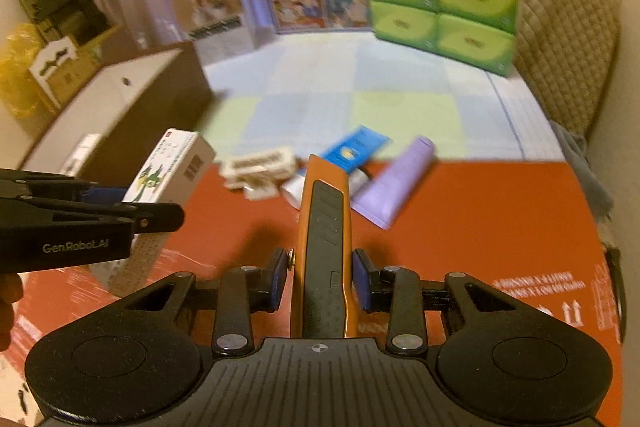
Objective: Organize rigid objects
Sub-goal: 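Lift and carry the cream box and orange knife over the storage box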
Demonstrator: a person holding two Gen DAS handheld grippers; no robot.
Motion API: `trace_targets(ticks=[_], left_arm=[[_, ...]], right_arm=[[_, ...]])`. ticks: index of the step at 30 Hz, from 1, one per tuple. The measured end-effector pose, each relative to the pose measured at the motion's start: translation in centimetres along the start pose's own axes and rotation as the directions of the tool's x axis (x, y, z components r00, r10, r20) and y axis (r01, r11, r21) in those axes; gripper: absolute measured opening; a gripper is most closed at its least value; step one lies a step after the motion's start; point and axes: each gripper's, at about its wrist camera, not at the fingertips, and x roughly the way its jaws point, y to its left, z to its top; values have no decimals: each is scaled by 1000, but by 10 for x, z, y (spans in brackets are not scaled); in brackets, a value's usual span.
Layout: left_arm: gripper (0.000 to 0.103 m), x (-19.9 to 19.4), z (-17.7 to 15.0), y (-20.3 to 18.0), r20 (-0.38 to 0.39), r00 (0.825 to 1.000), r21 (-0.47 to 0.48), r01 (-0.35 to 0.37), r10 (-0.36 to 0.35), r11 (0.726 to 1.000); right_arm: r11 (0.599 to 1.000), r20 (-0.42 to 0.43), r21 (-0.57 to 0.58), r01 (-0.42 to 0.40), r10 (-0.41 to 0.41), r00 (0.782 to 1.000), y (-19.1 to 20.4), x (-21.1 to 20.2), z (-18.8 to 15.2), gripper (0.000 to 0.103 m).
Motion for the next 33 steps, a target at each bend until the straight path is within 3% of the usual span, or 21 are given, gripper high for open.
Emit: trace_targets(ticks=[8, 20, 26, 33], left_arm=[[33, -44, 9, 47, 64, 996, -70, -63, 67, 996], [33, -89, 11, 143, 99, 975, -153, -184, 200, 971], [33, -89, 15, 185, 88, 971, -167, -205, 222, 964], [33, -71, 21, 221, 57, 973, -160, -212, 223, 964]], right_arm=[[990, 33, -47, -136, 138, 990, 56, 1, 31, 32], [947, 40, -102, -305, 310, 950, 155, 23, 69, 32], [938, 36, -115, -328, 334, 942, 198, 46, 87, 32], [948, 16, -101, -302, 305, 952, 232, 82, 101, 32]])
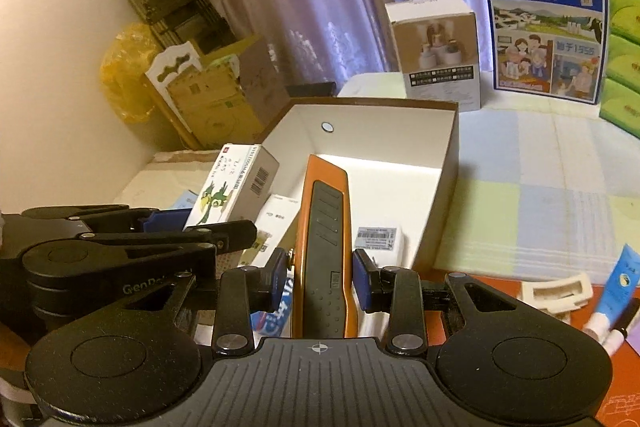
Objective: Organize rigid objects
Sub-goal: 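Lift and carry the cream box and orange knife over the storage box, then lower the cream box and orange knife into the storage box and open both tools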
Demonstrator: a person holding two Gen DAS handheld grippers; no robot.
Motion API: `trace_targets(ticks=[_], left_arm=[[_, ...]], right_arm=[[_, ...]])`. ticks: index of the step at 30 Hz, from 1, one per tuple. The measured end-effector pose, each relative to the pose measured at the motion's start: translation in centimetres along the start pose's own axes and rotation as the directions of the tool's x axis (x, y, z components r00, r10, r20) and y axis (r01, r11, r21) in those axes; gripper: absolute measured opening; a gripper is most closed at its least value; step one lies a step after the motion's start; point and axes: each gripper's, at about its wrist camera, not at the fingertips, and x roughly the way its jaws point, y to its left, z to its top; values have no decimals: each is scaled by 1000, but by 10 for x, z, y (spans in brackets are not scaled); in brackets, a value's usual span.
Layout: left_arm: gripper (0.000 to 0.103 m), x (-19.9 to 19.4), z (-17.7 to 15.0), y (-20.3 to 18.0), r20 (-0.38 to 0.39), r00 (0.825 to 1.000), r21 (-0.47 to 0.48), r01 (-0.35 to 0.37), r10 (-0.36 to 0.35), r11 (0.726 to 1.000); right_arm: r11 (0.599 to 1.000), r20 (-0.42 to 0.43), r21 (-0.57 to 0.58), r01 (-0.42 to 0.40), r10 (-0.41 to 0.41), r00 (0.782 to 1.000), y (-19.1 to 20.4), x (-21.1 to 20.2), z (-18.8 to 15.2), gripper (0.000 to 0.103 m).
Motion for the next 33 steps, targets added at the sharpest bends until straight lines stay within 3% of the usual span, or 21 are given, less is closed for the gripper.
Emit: trace_targets(ticks=[12, 23, 33], left_arm=[[33, 66, 15, 31, -92, 995, 20, 41, -39, 999], [33, 124, 33, 34, -158, 985, 30, 75, -69, 997], [33, 155, 44, 32, -184, 979, 27, 90, -83, 996]], right_arm=[[993, -63, -3, 120, -120, 991, -2, 65, 15, 32], [963, -99, -78, 257, -264, 960, -13, 113, 31, 32], [943, -102, -107, 315, -326, 940, -26, 135, 43, 32]])
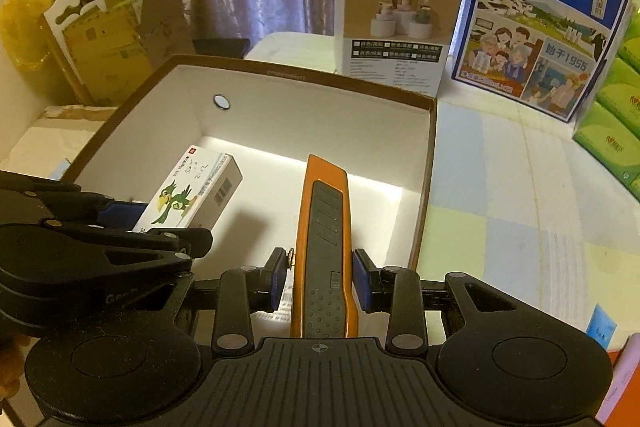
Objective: Organize rigid objects
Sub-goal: 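Lower the cream box and orange knife into the storage box and open both tools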
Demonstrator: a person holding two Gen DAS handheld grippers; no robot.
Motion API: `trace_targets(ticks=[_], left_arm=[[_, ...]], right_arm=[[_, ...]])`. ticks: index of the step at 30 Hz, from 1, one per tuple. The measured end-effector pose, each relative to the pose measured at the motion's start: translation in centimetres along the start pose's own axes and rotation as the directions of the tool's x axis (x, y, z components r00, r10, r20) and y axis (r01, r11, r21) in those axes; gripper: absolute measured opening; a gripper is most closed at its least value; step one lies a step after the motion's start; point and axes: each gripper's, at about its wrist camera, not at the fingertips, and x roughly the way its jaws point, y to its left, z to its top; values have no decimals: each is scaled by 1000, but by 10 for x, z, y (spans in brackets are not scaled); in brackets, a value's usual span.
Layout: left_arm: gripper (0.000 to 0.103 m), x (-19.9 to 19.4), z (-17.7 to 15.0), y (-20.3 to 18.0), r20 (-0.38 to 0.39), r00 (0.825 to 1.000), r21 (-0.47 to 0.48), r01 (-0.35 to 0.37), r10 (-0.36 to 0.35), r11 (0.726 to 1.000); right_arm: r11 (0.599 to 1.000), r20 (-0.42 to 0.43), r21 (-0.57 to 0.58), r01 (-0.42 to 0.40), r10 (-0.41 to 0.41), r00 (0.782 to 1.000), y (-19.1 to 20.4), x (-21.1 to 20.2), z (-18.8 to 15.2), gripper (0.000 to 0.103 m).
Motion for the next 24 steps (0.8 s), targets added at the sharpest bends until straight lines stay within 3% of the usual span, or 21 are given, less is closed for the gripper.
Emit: trace_targets(ticks=[3, 8, 24], left_arm=[[33, 6, 3, 2, -7, 1000, -5, 2, -2, 1000], [46, 9, 2, 4, -6, 1000, 4, -4, 4, 1000], [46, -7, -6, 6, 6, 1000, -7, -8, 8, 1000]], right_arm=[[1000, 5, -24, 17, -17, 1000, 1, 4, 3, 32], [999, 9, -33, 17, -17, 1000, -1, 4, 6, 33], [999, 14, -4, -49, 49, 999, -6, -12, -2, 39]])
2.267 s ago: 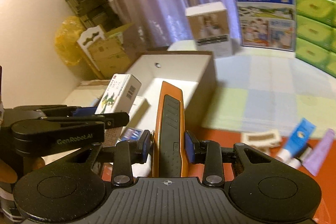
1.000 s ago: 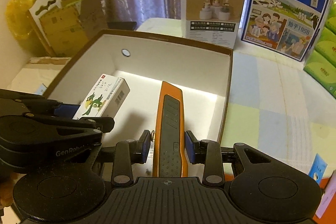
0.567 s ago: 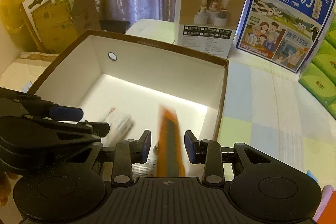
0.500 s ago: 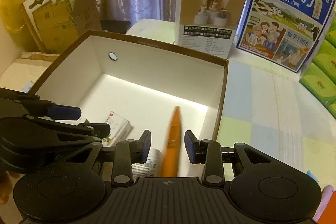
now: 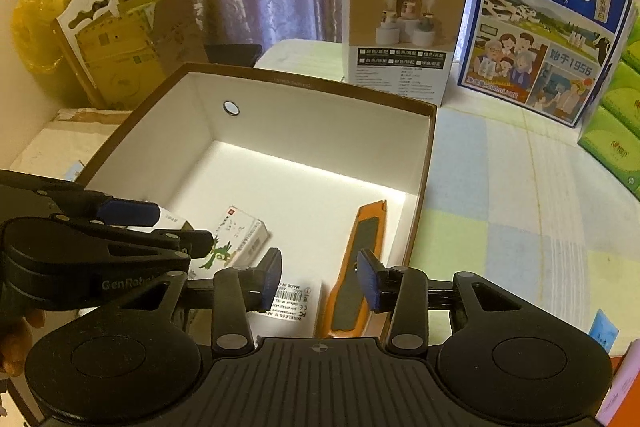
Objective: Organize rigid objects
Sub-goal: 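Lower the cream box and orange knife into the storage box and open both tools, then withdraw both tools from the storage box back over the red mat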
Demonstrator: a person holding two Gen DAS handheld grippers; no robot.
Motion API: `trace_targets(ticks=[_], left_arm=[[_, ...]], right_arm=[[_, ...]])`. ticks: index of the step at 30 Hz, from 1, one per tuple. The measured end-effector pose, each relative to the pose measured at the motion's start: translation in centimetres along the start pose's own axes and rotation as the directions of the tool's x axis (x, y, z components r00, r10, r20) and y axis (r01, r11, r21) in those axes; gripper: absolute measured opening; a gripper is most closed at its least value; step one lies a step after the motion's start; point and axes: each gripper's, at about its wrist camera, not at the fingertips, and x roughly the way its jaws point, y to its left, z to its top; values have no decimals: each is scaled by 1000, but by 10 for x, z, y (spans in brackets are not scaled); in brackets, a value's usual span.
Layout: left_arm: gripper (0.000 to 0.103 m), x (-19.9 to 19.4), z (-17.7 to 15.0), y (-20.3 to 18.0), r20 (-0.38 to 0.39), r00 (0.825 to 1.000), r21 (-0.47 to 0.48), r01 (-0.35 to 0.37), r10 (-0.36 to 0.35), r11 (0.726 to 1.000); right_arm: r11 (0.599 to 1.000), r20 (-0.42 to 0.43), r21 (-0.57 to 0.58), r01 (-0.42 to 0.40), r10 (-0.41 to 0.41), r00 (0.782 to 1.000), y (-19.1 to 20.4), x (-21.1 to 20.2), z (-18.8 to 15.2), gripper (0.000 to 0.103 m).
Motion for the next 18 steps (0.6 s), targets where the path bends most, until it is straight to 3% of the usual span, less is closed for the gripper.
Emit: trace_targets(ticks=[18], left_arm=[[46, -44, -16, -2, 55, 998, -16, -9, 9, 1000]], right_arm=[[998, 44, 28, -58, 57, 997, 2, -37, -16, 46]])
